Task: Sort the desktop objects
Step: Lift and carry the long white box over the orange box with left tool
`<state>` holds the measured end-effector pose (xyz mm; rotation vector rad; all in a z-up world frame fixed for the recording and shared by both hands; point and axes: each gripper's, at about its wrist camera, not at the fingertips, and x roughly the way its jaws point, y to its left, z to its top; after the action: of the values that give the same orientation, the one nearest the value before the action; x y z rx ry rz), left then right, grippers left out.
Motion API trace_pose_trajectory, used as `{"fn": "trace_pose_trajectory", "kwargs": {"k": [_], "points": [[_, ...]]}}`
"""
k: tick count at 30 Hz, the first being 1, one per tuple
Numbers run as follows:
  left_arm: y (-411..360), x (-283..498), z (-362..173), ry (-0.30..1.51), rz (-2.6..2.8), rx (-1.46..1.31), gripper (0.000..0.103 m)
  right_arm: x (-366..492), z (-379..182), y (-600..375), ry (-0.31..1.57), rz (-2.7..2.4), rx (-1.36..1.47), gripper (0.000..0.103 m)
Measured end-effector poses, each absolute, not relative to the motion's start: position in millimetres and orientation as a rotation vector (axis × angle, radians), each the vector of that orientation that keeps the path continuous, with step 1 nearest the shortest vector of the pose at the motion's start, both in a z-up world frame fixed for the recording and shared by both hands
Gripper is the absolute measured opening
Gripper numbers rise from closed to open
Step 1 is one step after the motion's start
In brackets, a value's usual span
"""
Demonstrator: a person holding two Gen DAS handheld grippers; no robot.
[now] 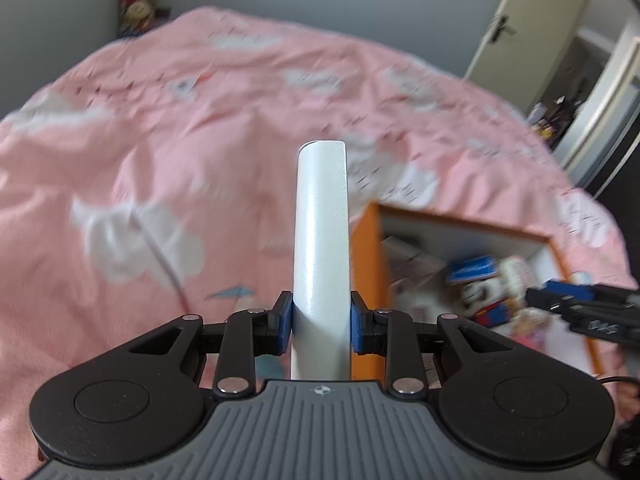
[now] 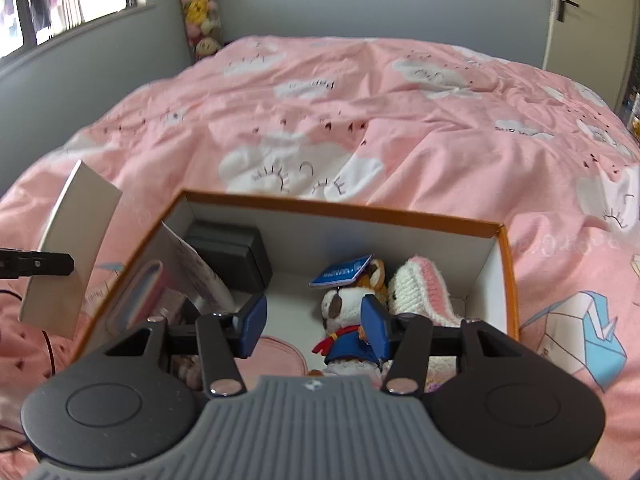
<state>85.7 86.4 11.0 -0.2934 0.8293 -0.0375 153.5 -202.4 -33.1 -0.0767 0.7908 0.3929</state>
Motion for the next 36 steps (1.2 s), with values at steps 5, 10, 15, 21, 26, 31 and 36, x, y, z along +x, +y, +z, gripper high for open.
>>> {"fn": "trace_pose_trajectory", "kwargs": {"k": [5, 10, 15, 21, 26, 31, 36], "points": [[66.2, 83.8, 46.1, 0.761, -0.163, -0.333, 0.032, 143.4, -21.9, -210.3, 0.774, 0.397, -0.010, 0.055], [40.5, 91.8, 60.9, 0.737, -0.296, -0.411, 0.032, 134.4, -17.6, -221.2, 0.762, 0.371, 0.020, 0.055], [3.7, 111.1, 43.0, 0.793, -0.366, -0.444, 0.032, 127.7, -16.6, -244.2, 0.746, 0.299, 0.050, 0.055], [-25.0, 139.8, -3.5, 0.931, -0.356, -0.490, 0.032, 125.1, -17.2, -270.4, 0.726, 0.253, 0.102, 0.055], [-33.6, 147.7, -28.2, 1.015, -0.347, -0.504, 0.032, 127.0, -26.0, -281.0, 0.735, 0.236, 0.126, 0.052], [-50.3, 156.5, -14.6, 0.992, -0.407, -0.518, 0.032, 126.1, -21.7, -295.5, 0.712, 0.216, 0.140, 0.032], [-84.9, 175.0, -13.1, 1.005, -0.472, -0.536, 0.032, 126.0, -13.1, -309.6, 0.700, 0.190, 0.117, 0.030]]}}
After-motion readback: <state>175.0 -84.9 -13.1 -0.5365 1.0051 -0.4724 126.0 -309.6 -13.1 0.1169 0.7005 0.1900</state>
